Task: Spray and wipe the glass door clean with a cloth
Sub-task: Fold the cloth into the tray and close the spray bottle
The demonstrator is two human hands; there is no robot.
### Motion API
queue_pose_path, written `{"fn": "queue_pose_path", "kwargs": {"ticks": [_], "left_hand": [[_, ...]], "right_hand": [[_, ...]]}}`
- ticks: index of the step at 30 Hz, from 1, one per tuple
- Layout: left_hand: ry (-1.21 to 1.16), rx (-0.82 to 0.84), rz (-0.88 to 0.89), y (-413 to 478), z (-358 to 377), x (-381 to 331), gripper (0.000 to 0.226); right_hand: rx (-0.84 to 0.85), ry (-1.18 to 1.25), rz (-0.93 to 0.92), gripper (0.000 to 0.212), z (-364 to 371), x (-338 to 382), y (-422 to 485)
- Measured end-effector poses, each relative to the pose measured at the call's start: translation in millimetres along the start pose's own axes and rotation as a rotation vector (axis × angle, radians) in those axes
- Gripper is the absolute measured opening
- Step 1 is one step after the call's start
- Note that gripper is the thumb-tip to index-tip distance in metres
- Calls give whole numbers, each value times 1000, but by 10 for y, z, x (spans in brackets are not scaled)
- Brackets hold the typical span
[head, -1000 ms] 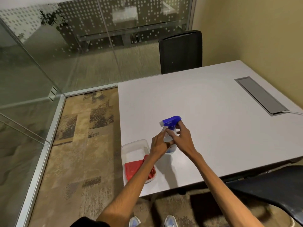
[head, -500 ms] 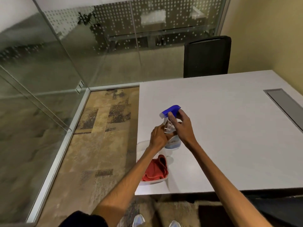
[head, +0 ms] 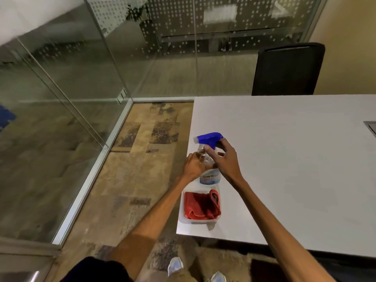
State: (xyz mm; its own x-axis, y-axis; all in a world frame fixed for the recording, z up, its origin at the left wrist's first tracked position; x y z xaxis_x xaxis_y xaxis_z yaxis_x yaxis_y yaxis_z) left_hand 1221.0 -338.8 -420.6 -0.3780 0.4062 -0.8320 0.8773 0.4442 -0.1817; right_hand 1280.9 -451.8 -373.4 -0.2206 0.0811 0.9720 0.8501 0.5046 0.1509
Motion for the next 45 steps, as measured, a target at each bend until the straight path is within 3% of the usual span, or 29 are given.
{"fn": "queue_pose_path", "kwargs": {"ticks": [3, 8, 12, 15, 18, 29, 34, 39, 43, 45], "left_hand": [[23, 69, 36, 13, 16, 145, 27], [-7, 94, 8, -36, 44, 350, 43], [-58, 49, -91, -23, 21, 603, 27], [-74, 46, -118, 26, 59, 768, 35], [-104, 58, -150, 27, 115, 853, 29], [-180, 21, -204, 223, 273, 1262, 43], [-222, -18, -197, 433, 426, 1646, 63], [-246, -29, -221, 203, 250, 1344, 57], [-278, -147, -249, 141, 140, 1412, 54], [-276, -165, -264, 128, 153, 1461, 45]], "right_hand": [[120, -133, -5, 55, 157, -154, 1], [166, -276, -35, 40, 295, -301, -12], [172, -304, -14, 32, 363, -441, -28], [164, -305, -8, 30, 410, -516, -61], [164, -293, 2, 28, 462, -562, -83], [167, -348, 90, 36, 631, -727, -67], [167, -400, 143, 39, 735, -840, -16], [217, -433, 165, 52, 751, -990, -112], [229, -500, 178, 62, 748, -1128, -178], [232, -526, 186, 52, 756, -1149, -159]]}}
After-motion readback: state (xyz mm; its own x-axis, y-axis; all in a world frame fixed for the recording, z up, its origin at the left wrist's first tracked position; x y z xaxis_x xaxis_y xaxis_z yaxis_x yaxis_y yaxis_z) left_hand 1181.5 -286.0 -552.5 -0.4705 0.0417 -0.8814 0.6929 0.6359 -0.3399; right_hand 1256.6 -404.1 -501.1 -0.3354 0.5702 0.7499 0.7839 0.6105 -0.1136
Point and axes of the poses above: each hand's wrist, its own y-axis towards the middle knuckle, its own z-axis out of the palm, x = y × z, the point moved 10 cm from there along y, towards the middle knuckle, and after that the axes turned 2 degrees about x, right-handed, at the moved point
